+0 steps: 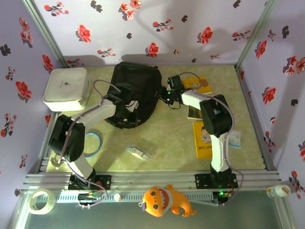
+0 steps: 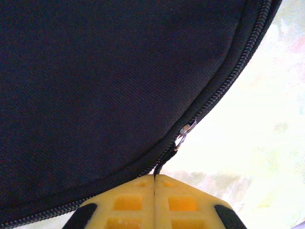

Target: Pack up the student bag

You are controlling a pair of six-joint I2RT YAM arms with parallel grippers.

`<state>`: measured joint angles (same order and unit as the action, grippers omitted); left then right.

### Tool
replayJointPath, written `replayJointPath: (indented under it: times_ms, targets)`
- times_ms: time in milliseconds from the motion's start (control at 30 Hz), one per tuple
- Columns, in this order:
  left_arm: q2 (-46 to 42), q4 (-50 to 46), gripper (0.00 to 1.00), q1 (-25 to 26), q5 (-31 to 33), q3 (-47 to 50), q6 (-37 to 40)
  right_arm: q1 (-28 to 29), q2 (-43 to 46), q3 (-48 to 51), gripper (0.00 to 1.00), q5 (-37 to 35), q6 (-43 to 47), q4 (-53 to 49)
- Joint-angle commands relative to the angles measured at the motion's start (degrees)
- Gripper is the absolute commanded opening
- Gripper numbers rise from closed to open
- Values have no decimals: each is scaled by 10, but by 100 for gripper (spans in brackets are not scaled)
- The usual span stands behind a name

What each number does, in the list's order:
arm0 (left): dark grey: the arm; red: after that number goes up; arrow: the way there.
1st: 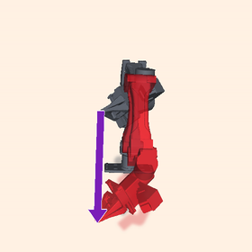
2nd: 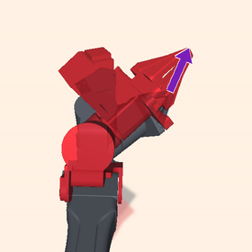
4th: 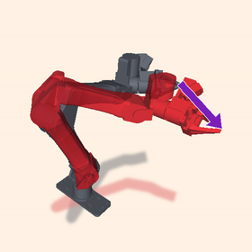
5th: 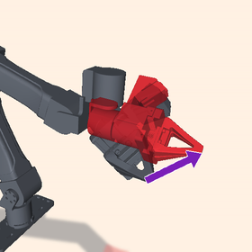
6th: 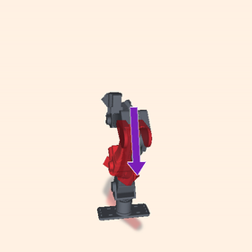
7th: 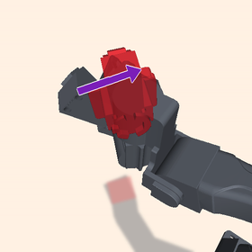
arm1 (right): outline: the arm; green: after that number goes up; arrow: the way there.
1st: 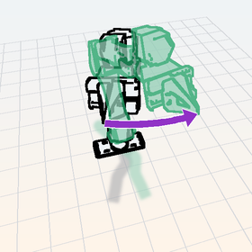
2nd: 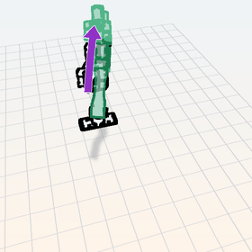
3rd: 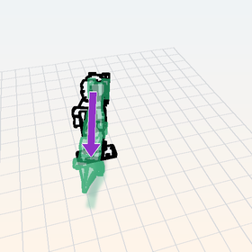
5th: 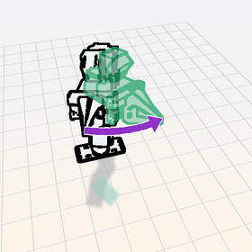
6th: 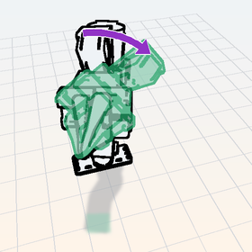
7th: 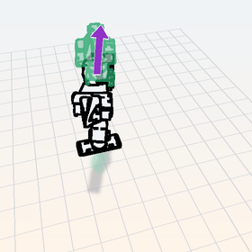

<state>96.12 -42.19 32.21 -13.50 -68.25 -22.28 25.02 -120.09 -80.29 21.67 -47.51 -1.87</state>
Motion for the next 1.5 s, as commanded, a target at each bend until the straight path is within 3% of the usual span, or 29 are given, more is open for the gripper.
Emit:
replayJointPath:
  times_ms: [0,167,367,467,600,767,933,1033,1167,1367,1467]
  targets:
    - [-12,8,0,3,-21,-23,8,-2,70,44,36,8,-21,-1]
    - [1,33,0,9,-49,-32,8,16,142,145,54,22,-88,26]
    - [19,37,0,13,-56,-43,8,59,159,190,59,25,-149,69]
    - [22,36,0,12,-56,-46,8,73,136,181,56,24,-162,78]
    - [21,23,0,13,-55,-47,16,76,103,166,46,43,-178,106]
    - [7,-35,0,13,12,-46,42,73,80,147,25,34,-151,84]
    - [-7,-67,0,11,57,-44,50,58,69,124,16,9,-108,48]
    - [-14,-100,0,-1,132,-40,59,38,62,106,15,-7,-68,18]
    - [-26,-116,0,-17,148,-26,69,4,43,73,14,-6,-22,-14]
    - [-27,-74,0,-16,100,-31,65,-11,30,32,18,-3,-6,-34]
    - [-18,-50,0,-5,53,-51,61,-12,57,46,30,3,-21,-28]
